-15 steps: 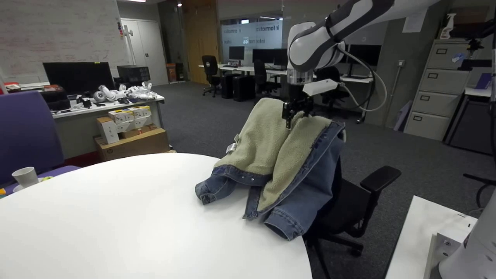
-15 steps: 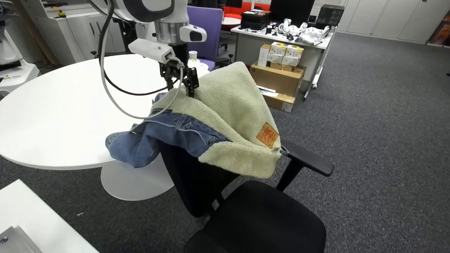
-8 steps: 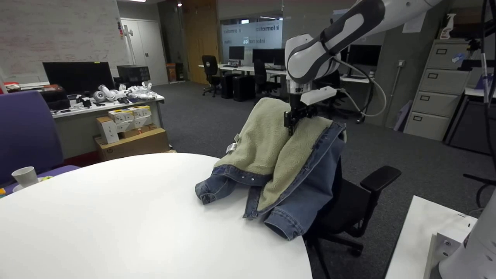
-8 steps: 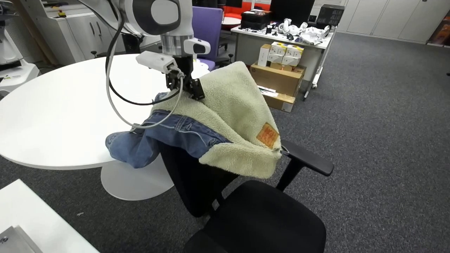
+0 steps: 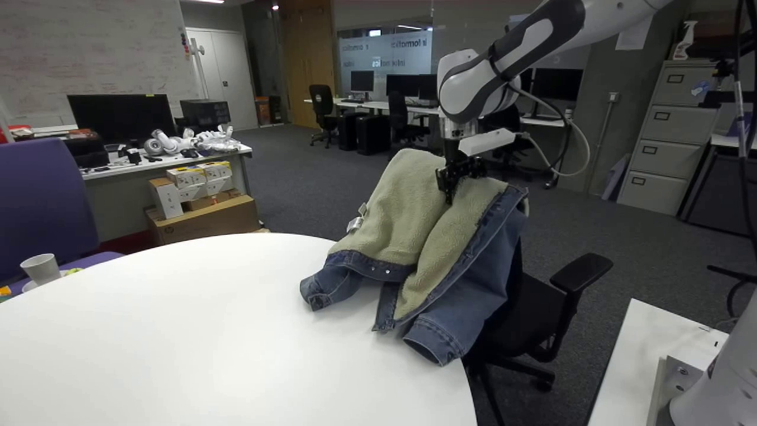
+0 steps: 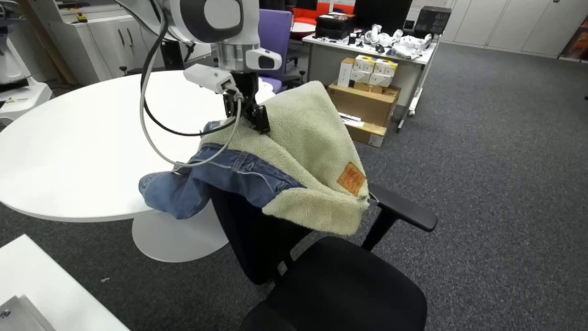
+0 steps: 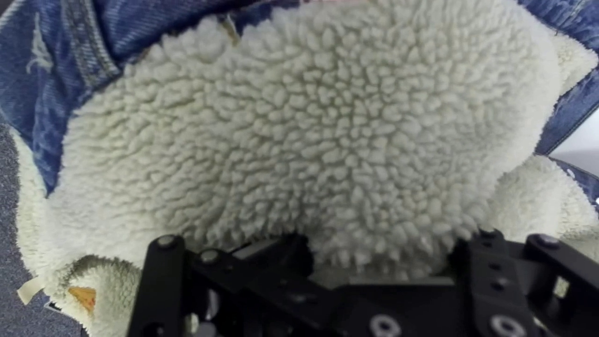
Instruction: Put the denim coat on the headrest of the chair and push the chair to the right
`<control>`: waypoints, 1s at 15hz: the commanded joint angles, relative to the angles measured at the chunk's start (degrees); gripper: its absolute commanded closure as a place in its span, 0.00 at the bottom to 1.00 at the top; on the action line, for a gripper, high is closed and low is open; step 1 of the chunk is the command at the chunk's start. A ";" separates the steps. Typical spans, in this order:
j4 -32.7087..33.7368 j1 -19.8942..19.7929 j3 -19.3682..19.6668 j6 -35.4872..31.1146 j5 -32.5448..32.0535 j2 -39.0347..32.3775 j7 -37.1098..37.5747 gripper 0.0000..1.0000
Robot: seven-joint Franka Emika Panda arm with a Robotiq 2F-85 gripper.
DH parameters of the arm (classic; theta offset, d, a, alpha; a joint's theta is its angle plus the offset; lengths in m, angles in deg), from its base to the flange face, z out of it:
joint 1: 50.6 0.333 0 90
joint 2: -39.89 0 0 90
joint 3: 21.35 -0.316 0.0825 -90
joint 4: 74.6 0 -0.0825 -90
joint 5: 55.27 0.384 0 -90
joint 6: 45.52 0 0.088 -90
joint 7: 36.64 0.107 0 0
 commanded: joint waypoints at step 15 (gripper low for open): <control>0.10 -5.29 6.42 -0.57 5.80 -1.77 5.18 0.84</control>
